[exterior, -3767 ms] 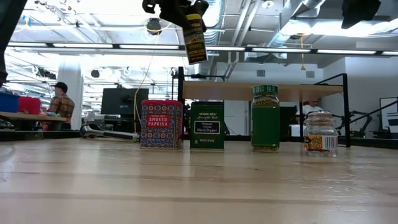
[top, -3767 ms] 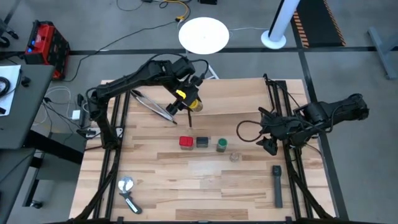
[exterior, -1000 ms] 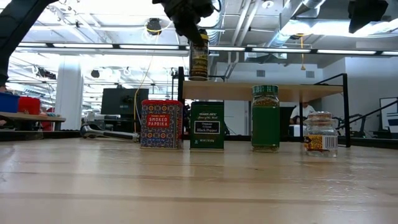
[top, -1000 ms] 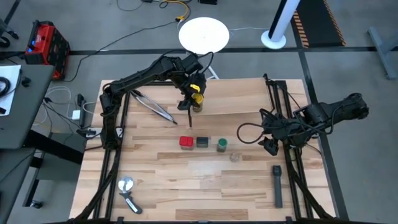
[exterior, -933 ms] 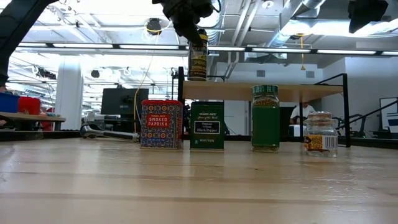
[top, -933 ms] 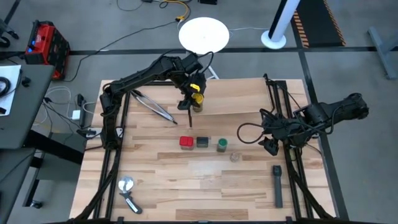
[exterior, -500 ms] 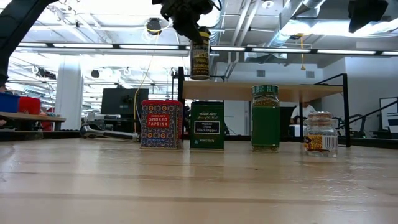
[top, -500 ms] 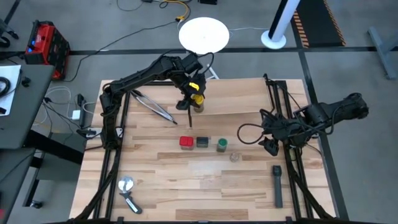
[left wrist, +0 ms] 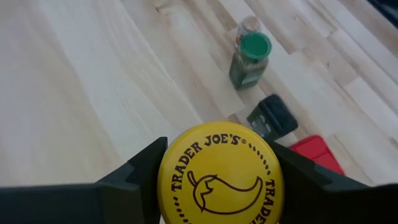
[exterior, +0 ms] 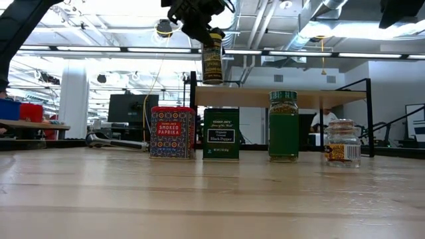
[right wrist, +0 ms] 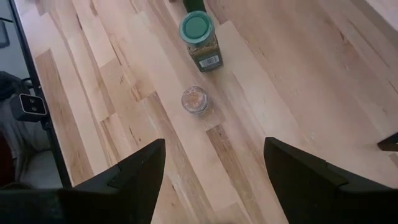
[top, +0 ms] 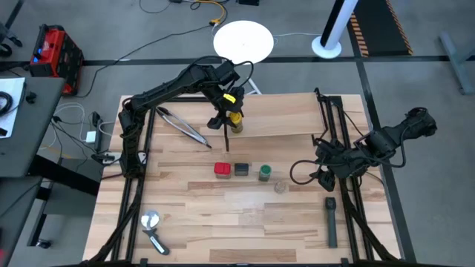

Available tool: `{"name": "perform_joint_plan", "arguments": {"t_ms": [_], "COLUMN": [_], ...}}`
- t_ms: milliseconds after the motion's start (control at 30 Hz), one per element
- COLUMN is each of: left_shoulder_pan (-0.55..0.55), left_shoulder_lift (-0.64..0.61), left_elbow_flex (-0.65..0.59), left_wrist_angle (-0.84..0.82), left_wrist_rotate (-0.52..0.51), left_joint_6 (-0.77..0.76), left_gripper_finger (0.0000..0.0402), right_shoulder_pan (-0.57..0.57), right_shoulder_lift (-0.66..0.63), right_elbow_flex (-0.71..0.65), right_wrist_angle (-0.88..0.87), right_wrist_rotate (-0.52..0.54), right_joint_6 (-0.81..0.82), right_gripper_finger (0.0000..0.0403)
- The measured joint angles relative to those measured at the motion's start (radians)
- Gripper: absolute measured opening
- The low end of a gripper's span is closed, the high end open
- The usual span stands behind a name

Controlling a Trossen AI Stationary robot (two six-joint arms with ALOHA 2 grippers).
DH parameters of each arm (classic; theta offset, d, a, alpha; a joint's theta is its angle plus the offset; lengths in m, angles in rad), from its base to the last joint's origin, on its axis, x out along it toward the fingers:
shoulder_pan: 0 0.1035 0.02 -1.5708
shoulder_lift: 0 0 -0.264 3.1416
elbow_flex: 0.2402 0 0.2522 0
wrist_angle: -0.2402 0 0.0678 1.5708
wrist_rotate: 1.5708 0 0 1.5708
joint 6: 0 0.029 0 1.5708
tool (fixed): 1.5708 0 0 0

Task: Shelf spices
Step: Put the yellow seasoning bottle on the shelf

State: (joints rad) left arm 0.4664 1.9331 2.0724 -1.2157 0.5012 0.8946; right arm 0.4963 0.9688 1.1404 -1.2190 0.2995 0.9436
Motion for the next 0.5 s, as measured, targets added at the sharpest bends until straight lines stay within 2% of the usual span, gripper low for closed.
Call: {"name": "perform_joint_plan", "arguments": {"t_ms": [500], "left_shoulder_pan": [0.014], "left_shoulder_lift": [0.046], "left_elbow_flex": [0.000], "left_wrist_angle": [-0.002], "left_wrist_rotate": [0.022], "left_joint_6": [-0.002], "left_gripper_finger": [0.0198], "right_shoulder_pan": [0.012], "right_shoulder_lift": [0.000], "right_elbow_flex": [0.000], "right_wrist_angle": [0.000], "right_wrist_rotate": [0.018], "right_joint_6": [0.027], "right_gripper_finger": [0.0276]}}
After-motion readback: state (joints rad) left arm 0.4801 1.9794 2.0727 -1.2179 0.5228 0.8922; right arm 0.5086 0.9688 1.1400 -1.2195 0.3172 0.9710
